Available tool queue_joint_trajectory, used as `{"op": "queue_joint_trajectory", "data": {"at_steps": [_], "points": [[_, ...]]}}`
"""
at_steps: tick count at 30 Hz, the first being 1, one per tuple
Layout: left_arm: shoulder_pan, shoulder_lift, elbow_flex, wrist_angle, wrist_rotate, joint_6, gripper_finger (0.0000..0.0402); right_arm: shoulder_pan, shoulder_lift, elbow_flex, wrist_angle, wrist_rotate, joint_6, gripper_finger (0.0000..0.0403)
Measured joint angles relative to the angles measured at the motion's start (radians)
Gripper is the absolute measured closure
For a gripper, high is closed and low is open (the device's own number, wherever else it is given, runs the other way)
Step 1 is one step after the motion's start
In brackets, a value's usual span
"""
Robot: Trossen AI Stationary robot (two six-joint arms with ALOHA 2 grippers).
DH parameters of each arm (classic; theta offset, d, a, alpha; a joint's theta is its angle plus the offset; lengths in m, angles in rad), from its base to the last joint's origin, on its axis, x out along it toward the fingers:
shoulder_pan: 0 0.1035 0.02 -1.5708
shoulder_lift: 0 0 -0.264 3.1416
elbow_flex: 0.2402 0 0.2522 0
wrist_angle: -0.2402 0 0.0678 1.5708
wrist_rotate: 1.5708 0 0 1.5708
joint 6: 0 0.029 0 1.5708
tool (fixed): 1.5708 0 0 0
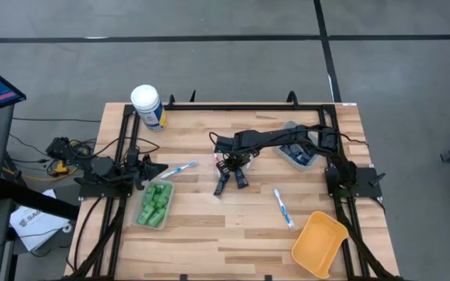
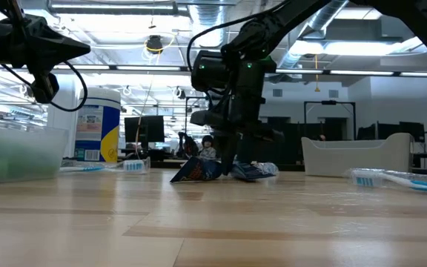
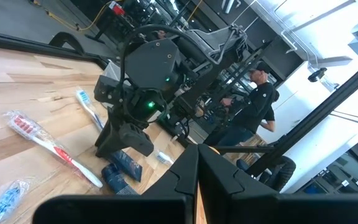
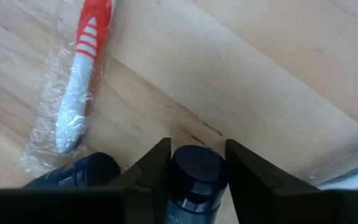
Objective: Pick & Place Travel size toiletries
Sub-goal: Put the blue shave cream tube into the gray bin
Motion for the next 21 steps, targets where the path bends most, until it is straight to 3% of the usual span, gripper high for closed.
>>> {"op": "queue_joint_trajectory", "data": {"at_steps": [5, 11, 15, 21], "points": [[0.0, 0.0, 0.0, 0.0, 0.0, 0.0, 0.04, -0.01, -0.009, 0.035, -0.011, -0.01, -0.032, 0.0288], [0.0, 0.0, 0.0, 0.0, 0.0, 0.0, 0.04, -0.036, -0.13, 0.108, -0.017, 0.002, -0.091, 0.0288], [0.0, 0.0, 0.0, 0.0, 0.0, 0.0, 0.04, -0.09, -0.238, 0.11, -0.081, 0.096, -0.117, 0.0288], [0.0, 0.0, 0.0, 0.0, 0.0, 0.0, 0.04, -0.147, -0.345, 0.108, -0.407, 0.317, -0.164, 0.0288]]}}
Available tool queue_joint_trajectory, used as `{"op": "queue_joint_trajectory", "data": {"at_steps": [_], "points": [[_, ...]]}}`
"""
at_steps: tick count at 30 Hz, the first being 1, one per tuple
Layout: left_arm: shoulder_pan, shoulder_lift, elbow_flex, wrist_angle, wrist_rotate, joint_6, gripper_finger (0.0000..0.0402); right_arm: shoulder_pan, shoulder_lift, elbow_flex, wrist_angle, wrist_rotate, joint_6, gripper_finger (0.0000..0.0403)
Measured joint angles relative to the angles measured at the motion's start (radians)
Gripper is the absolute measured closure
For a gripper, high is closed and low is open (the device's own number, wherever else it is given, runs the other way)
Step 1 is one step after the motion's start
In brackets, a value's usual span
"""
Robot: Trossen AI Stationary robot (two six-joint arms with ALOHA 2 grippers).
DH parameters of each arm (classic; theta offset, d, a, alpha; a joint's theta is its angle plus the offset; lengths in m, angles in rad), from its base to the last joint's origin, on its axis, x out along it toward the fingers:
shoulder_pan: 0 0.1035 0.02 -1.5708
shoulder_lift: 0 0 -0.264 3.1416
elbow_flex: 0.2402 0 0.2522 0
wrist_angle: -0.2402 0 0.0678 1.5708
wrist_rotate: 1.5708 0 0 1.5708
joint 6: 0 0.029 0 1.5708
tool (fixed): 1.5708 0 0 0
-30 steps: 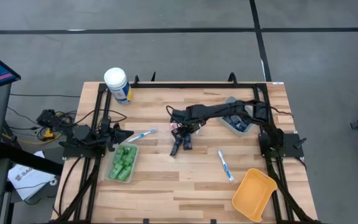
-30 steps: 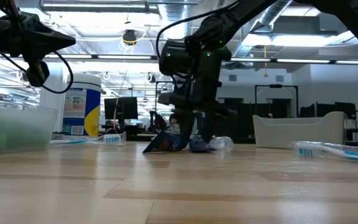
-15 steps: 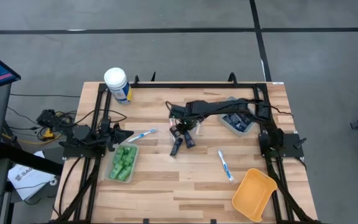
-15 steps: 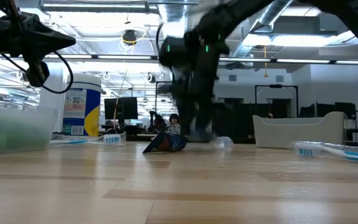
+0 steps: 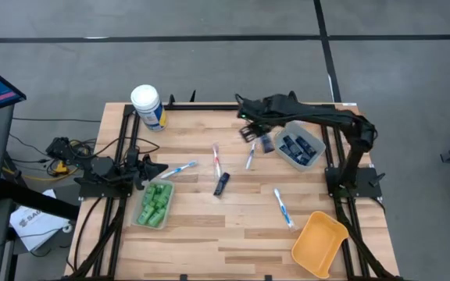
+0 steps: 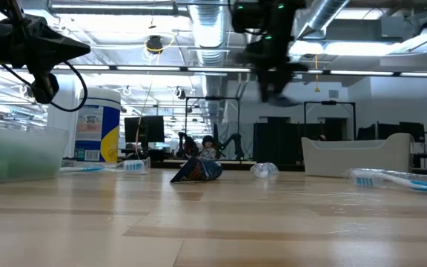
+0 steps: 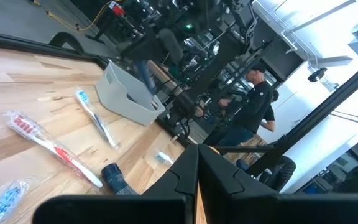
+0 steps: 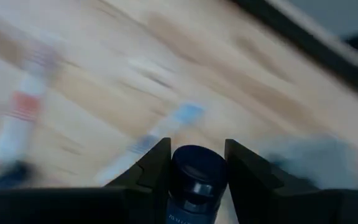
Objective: Pick & Place Travel size toiletries
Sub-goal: Put the blue shave cream tube into the gray bin
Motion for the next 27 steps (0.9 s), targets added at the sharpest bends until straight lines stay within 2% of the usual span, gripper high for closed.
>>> {"op": "queue_joint_trajectory", "data": {"at_steps": [4, 7, 14, 17, 27], "points": [[0.0, 0.0, 0.0, 0.0, 0.0, 0.0, 0.04, -0.015, -0.055, -0.047, -0.186, 0.122, 0.0, 0.0288], [0.0, 0.0, 0.0, 0.0, 0.0, 0.0, 0.04, -0.026, -0.098, -0.136, -0.225, 0.167, 0.028, 0.0288], [0.0, 0.0, 0.0, 0.0, 0.0, 0.0, 0.04, -0.032, -0.173, -0.432, -0.094, 0.184, 0.052, 0.0284], [0.0, 0.0, 0.0, 0.0, 0.0, 0.0, 0.04, -0.031, -0.18, -0.519, -0.043, 0.183, 0.051, 0.0283], [0.0, 0.0, 0.0, 0.0, 0.0, 0.0, 0.04, -0.032, -0.18, -0.615, 0.053, 0.234, -0.037, 0.0278]]}}
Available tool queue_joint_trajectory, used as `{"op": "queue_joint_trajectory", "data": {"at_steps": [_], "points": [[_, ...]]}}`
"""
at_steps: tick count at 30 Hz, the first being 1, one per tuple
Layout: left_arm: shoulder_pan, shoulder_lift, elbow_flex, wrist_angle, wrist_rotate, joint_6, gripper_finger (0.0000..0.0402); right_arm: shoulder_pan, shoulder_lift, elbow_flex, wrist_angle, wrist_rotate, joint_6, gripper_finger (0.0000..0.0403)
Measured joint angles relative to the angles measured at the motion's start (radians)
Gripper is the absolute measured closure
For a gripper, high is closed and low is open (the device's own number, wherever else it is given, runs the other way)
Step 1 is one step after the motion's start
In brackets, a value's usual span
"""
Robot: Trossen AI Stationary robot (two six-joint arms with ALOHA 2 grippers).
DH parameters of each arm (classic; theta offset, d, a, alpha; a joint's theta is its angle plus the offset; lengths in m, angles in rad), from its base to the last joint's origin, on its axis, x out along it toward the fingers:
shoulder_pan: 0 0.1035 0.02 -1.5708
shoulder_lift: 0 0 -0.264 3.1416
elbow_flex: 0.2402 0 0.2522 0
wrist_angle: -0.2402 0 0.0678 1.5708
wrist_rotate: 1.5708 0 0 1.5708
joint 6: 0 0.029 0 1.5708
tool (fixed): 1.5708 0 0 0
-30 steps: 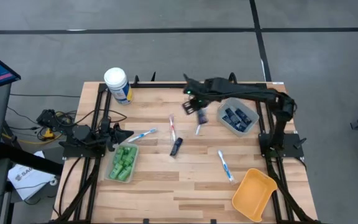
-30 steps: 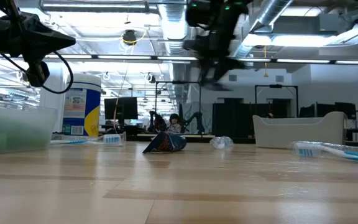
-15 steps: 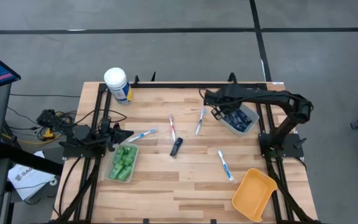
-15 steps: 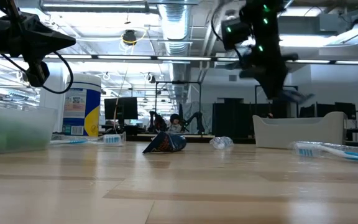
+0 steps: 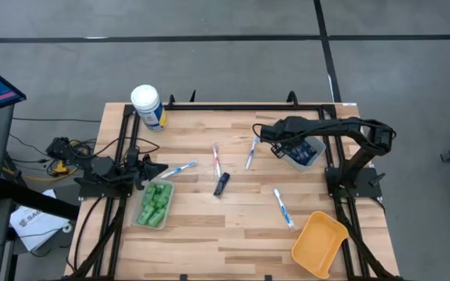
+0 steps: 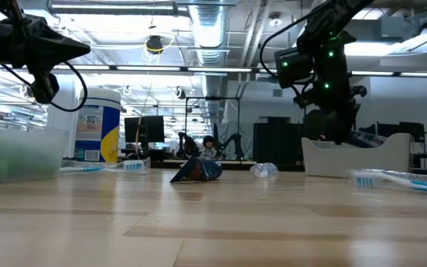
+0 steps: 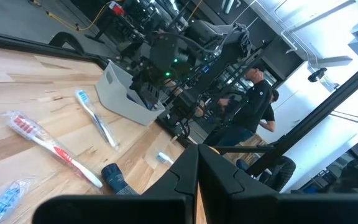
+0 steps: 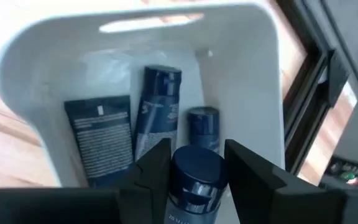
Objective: Pick & Place Travel size toiletries
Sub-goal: Put the blue shave cream tube into the gray bin
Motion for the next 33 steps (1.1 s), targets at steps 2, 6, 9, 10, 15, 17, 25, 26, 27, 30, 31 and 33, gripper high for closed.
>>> {"op": "queue_joint_trajectory", "data": {"at_steps": [2, 6, 9, 10, 15, 17, 25, 26, 27, 30, 31, 33], "points": [[0.0, 0.0, 0.0, 0.0, 0.0, 0.0, 0.04, 0.0, 0.0, 0.0, 0.007, 0.023, -0.036, 0.0278], [0.0, 0.0, 0.0, 0.0, 0.0, 0.0, 0.04, 0.0, 0.0, 0.0, 0.048, 0.02, -0.091, 0.0275], [0.0, 0.0, 0.0, 0.0, 0.0, 0.0, 0.04, 0.002, 0.0, 0.0, 0.064, 0.019, -0.115, 0.0269], [0.0, 0.0, 0.0, 0.0, 0.0, 0.0, 0.04, 0.002, 0.0, 0.0, 0.069, 0.019, -0.12, 0.0268], [0.0, 0.0, 0.0, 0.0, 0.0, 0.0, 0.04, 0.002, 0.0, 0.0, 0.09, 0.016, -0.157, 0.0265], [0.0, 0.0, 0.0, 0.0, 0.0, 0.0, 0.04, 0.002, 0.0, 0.0, 0.106, 0.011, -0.174, 0.0265], [0.0, 0.0, 0.0, 0.0, 0.0, 0.0, 0.04, 0.002, 0.0, 0.0, 0.141, -0.015, -0.204, 0.0251], [0.0, 0.0, 0.0, 0.0, 0.0, 0.0, 0.04, 0.002, 0.0, 0.0, 0.143, -0.02, -0.204, 0.0247], [0.0, 0.0, 0.0, 0.0, 0.0, 0.0, 0.04, 0.002, 0.0, 0.0, 0.148, -0.026, -0.204, 0.0242], [0.0, 0.0, 0.0, 0.0, 0.0, 0.0, 0.04, 0.002, 0.0, 0.004, 0.162, -0.045, -0.218, 0.0223], [0.0, 0.0, 0.0, 0.0, 0.0, 0.0, 0.04, 0.002, 0.0, 0.009, 0.163, -0.056, -0.224, 0.0215], [0.0, 0.0, 0.0, 0.0, 0.0, 0.0, 0.04, 0.002, 0.0, 0.027, 0.161, -0.071, -0.228, 0.0197]]}}
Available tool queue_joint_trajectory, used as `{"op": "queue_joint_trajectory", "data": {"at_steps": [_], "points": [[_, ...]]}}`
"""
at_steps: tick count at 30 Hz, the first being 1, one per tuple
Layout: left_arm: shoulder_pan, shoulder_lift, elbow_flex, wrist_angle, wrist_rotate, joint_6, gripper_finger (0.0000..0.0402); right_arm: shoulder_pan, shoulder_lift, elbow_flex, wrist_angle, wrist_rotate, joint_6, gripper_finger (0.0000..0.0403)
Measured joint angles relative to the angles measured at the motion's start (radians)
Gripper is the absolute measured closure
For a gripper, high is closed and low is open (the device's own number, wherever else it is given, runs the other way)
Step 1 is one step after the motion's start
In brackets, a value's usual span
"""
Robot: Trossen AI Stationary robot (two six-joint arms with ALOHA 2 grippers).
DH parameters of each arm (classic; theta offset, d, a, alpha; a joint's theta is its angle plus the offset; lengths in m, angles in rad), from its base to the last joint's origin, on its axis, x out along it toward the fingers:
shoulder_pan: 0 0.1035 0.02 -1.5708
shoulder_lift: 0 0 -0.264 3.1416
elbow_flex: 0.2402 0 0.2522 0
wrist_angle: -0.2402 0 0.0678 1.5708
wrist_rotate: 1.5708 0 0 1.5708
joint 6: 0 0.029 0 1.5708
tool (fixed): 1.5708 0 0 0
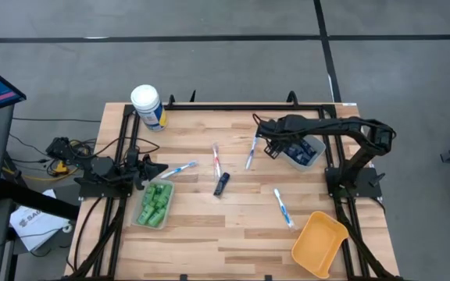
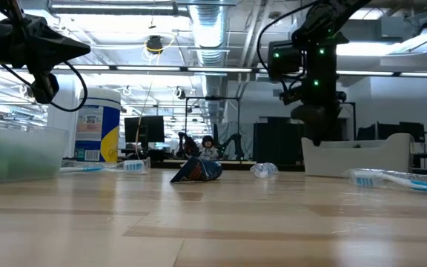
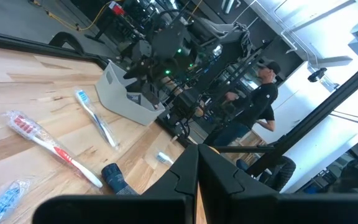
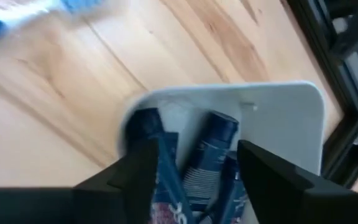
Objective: Pick & Place Travel size toiletries
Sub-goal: Put the blue shave cream tube into the gray bin
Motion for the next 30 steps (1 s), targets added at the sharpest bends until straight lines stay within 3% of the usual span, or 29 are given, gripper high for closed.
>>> {"op": "queue_joint_trajectory", "data": {"at_steps": [5, 10, 15, 19, 24, 30], "points": [[0.0, 0.0, 0.0, 0.0, 0.0, 0.0, 0.04, 0.012, 0.0, 0.099, 0.01, -0.131, 0.0, 0.0155], [0.0, 0.0, 0.0, 0.0, 0.0, 0.0, 0.04, 0.12, 0.0, 0.221, 0.189, -0.303, -0.032, 0.0147], [0.0, 0.0, 0.0, 0.0, 0.0, 0.0, 0.04, 0.26, 0.043, 0.282, 0.328, -0.299, -0.131, 0.0148], [0.0, 0.0, 0.0, 0.0, 0.0, 0.0, 0.04, 0.335, 0.107, 0.289, 0.378, -0.298, -0.308, 0.0148], [0.0, 0.0, 0.0, 0.0, 0.0, 0.0, 0.04, 0.377, 0.229, 0.292, 0.379, -0.313, -0.497, 0.0148], [0.0, 0.0, 0.0, 0.0, 0.0, 0.0, 0.04, 0.38, 0.369, 0.396, 0.367, -0.328, -0.684, 0.0148]]}}
